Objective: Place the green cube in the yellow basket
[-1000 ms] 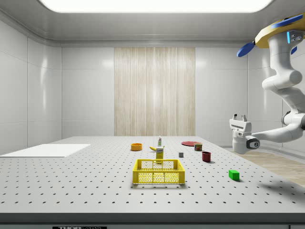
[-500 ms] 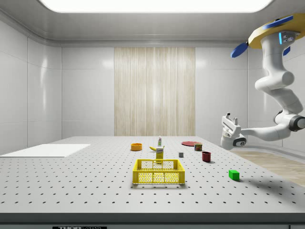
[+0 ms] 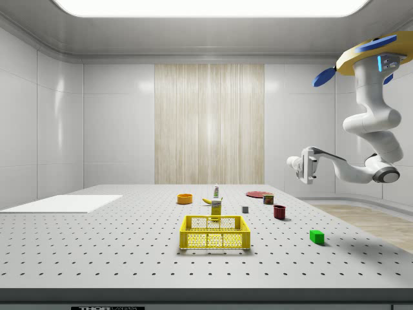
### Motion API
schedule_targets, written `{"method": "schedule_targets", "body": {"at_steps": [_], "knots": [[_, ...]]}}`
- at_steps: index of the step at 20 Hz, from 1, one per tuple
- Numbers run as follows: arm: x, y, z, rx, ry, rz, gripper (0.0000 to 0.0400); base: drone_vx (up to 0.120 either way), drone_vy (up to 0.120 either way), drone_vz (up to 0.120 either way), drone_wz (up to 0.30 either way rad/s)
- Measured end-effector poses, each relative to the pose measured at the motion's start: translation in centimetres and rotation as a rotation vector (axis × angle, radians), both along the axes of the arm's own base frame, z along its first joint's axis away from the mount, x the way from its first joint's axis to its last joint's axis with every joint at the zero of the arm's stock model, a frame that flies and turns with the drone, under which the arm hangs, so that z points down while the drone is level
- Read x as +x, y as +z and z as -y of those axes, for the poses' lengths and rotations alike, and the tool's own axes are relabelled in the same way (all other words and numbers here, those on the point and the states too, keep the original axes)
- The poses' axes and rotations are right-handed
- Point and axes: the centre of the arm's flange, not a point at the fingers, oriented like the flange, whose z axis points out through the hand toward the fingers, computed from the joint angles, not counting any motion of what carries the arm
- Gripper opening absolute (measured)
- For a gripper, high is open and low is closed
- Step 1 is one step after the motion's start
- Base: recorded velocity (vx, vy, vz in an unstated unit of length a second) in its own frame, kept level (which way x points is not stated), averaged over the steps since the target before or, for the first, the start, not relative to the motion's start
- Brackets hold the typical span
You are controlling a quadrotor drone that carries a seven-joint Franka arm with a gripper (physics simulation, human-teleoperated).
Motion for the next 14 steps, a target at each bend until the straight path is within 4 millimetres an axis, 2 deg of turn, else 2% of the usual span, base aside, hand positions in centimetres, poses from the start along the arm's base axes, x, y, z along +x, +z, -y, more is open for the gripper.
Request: {"method": "schedule_targets", "body": {"at_steps": [3, 6, 11, 14], "knots": [[0.1, -3.7, 2.3, -0.445, -0.017, 0.000, 0.0400, 0.000, 0.000, -0.120, 0.000], [0.2, -5.5, 4.8, -0.758, -0.027, -0.002, 0.0400, 0.000, 0.000, -0.120, 0.000], [0.2, -6.5, 7.4, -1.037, -0.034, -0.006, 0.0400, -0.008, 0.000, -0.120, 0.000], [0.2, -6.6, 8.2, -1.119, -0.035, -0.007, 0.0400, -0.120, 0.000, -0.120, 0.000]]}}
